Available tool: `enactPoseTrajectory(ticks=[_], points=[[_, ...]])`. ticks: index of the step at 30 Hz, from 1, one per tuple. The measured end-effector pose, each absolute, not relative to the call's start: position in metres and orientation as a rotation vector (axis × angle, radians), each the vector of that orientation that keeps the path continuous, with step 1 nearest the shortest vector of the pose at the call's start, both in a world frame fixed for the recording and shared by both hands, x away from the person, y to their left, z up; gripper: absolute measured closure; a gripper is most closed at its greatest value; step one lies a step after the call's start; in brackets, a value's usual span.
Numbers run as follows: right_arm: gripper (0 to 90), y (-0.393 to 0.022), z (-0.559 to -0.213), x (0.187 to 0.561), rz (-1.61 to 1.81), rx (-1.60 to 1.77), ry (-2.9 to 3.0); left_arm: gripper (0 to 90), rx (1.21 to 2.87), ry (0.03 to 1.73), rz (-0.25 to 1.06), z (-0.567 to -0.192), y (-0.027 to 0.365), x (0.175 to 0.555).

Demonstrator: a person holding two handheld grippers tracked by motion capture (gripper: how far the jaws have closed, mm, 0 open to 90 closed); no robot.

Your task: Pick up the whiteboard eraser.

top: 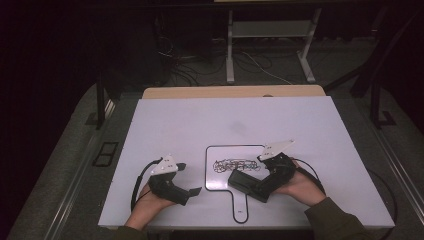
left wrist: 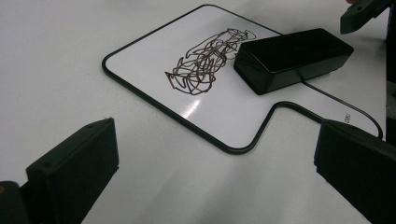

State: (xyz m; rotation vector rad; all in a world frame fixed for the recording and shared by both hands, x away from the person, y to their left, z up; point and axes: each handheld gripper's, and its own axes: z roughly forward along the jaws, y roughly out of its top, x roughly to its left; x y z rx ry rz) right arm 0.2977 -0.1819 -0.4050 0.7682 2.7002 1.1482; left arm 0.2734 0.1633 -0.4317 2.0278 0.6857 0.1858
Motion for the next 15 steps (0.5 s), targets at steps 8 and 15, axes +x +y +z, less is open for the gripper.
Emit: enactPoseTrajectory(ticks=[8,15], points=[[0.3,-0.165,-0.408,0.301,1.077,0.748,2.765,0.0,2.027,0.686,0.184,-0.432,0.163,0.273],[12.6,-0.159,-0.410,0.299,0.968,0.706,2.786,0.0,2.028,0.683,0.184,-0.432,0.164,0.274]])
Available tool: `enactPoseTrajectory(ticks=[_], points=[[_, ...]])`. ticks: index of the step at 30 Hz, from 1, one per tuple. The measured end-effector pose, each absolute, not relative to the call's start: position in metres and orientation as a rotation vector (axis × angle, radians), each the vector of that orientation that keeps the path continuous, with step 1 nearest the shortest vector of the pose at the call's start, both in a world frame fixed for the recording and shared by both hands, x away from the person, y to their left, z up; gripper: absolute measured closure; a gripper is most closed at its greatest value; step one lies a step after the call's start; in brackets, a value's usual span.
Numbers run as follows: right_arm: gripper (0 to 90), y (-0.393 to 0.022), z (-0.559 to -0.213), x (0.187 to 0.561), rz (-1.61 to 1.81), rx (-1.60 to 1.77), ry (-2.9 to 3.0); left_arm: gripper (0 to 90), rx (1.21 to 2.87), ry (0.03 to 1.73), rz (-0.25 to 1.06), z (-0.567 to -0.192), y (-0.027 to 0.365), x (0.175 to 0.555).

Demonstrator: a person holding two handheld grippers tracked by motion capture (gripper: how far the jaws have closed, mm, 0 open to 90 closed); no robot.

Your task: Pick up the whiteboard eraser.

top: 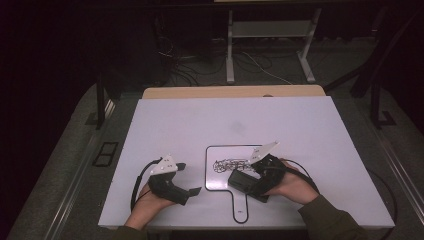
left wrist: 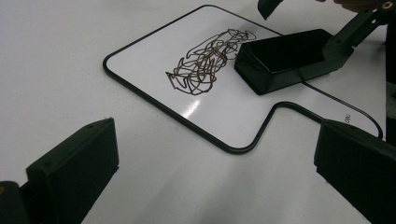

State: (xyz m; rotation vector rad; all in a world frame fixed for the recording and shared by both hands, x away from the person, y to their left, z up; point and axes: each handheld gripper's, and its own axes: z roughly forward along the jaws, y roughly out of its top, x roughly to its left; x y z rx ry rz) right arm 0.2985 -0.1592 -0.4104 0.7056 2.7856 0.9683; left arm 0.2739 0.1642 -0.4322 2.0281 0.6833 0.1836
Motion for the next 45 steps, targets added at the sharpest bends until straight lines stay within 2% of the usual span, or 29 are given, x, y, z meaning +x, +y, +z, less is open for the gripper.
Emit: enactPoseTrajectory(ticks=[5,10,32,45], points=[[14.0,-0.156,-0.413,0.296,0.944,0.725,2.814,0.0,2.029,0.682,0.183,-0.432,0.164,0.273],[20.2,-0.155,-0.416,0.295,0.902,0.703,2.835,0.0,2.030,0.681,0.181,-0.433,0.164,0.274],[36.5,-0.152,-0.426,0.291,0.790,0.660,2.859,0.0,2.035,0.685,0.182,-0.434,0.166,0.274],[38.2,-0.150,-0.425,0.289,0.761,0.644,2.857,0.0,2.035,0.686,0.179,-0.434,0.166,0.274]])
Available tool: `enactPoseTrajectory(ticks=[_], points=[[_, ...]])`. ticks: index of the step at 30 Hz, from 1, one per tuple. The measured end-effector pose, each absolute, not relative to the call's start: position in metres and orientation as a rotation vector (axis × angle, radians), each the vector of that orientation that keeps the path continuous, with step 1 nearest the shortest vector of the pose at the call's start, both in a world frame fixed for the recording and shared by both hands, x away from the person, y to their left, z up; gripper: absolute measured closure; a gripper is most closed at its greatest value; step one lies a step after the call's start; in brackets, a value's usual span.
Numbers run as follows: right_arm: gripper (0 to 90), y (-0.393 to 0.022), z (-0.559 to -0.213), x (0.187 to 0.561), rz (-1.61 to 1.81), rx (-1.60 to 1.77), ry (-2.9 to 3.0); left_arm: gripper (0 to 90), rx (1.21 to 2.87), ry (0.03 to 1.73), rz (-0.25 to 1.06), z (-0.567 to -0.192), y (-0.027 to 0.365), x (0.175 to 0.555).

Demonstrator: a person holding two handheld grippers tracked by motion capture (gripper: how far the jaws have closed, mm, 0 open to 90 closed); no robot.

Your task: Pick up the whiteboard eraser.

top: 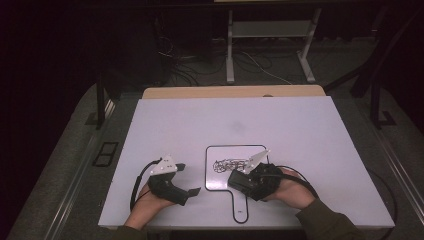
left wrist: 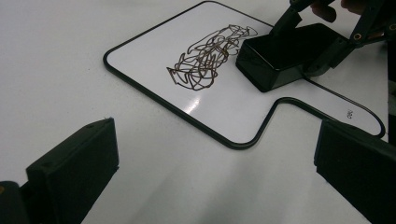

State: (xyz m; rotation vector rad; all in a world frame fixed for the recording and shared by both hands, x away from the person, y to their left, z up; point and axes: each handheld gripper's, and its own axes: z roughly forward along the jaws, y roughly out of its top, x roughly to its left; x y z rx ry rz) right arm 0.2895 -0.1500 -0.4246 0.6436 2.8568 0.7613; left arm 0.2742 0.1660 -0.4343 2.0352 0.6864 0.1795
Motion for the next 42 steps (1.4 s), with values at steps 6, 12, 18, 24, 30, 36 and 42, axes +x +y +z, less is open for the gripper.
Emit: enactPoseTrajectory(ticks=[6,12,18,24,30,36,42], points=[[38.4,-0.150,-0.424,0.290,0.751,0.653,2.868,0.0,2.037,0.684,0.177,-0.435,0.166,0.274],[38.5,-0.151,-0.423,0.290,0.761,0.671,2.876,0.0,2.036,0.684,0.174,-0.435,0.166,0.274],[38.4,-0.154,-0.423,0.292,0.755,0.663,2.881,0.0,2.037,0.684,0.176,-0.435,0.166,0.274],[38.4,-0.155,-0.422,0.291,0.774,0.676,2.873,0.0,2.039,0.688,0.175,-0.435,0.166,0.275],[38.4,-0.160,-0.418,0.293,0.794,0.688,2.857,0.0,2.037,0.687,0.174,-0.436,0.165,0.274],[38.4,-0.164,-0.414,0.294,0.812,0.702,2.847,0.0,2.038,0.685,0.173,-0.436,0.165,0.274],[38.5,-0.166,-0.408,0.297,0.842,0.740,2.839,0.0,2.036,0.686,0.172,-0.436,0.165,0.274]])
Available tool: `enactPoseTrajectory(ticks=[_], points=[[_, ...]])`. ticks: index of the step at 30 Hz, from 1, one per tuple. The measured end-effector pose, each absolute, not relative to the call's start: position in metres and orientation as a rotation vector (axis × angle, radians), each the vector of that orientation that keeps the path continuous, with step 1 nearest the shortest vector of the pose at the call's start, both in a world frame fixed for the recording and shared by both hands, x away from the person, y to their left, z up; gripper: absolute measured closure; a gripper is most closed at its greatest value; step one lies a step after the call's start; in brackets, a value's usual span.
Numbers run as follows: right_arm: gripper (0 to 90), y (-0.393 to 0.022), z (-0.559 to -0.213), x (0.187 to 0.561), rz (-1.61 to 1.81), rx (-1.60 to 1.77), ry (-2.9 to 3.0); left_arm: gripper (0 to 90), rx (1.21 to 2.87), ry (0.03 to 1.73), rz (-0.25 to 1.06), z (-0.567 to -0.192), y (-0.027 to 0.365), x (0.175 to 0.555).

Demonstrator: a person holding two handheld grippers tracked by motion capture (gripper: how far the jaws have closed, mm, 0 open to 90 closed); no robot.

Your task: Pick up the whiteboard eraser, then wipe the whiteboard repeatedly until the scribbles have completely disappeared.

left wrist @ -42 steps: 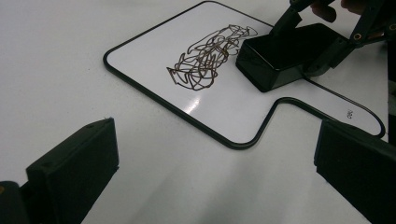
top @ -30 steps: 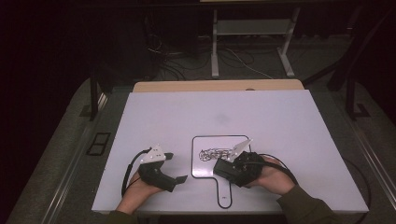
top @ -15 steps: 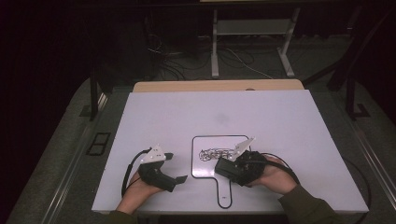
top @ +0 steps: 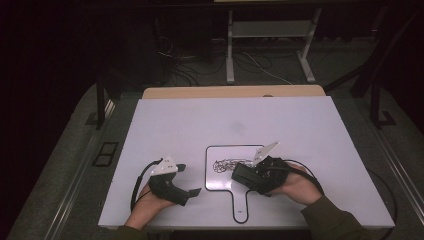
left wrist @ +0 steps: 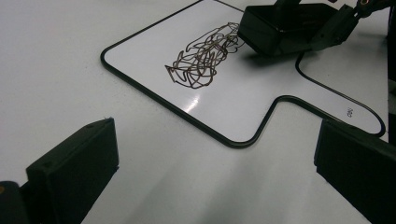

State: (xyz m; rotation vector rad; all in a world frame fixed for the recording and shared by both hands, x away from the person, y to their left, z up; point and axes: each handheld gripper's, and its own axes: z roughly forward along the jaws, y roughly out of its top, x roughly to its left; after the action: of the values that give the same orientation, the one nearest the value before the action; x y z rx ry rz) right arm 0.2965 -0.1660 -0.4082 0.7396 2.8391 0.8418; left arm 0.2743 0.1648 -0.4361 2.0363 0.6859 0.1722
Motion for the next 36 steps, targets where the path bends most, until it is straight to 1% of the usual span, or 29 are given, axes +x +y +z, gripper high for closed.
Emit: enactPoseTrajectory(ticks=[11,36], points=[[38.5,-0.167,-0.401,0.303,0.857,0.735,2.822,0.0,2.035,0.686,0.170,-0.436,0.164,0.275],[38.5,-0.146,-0.383,0.323,0.939,0.738,2.792,0.0,2.028,0.687,0.172,-0.436,0.164,0.274]])
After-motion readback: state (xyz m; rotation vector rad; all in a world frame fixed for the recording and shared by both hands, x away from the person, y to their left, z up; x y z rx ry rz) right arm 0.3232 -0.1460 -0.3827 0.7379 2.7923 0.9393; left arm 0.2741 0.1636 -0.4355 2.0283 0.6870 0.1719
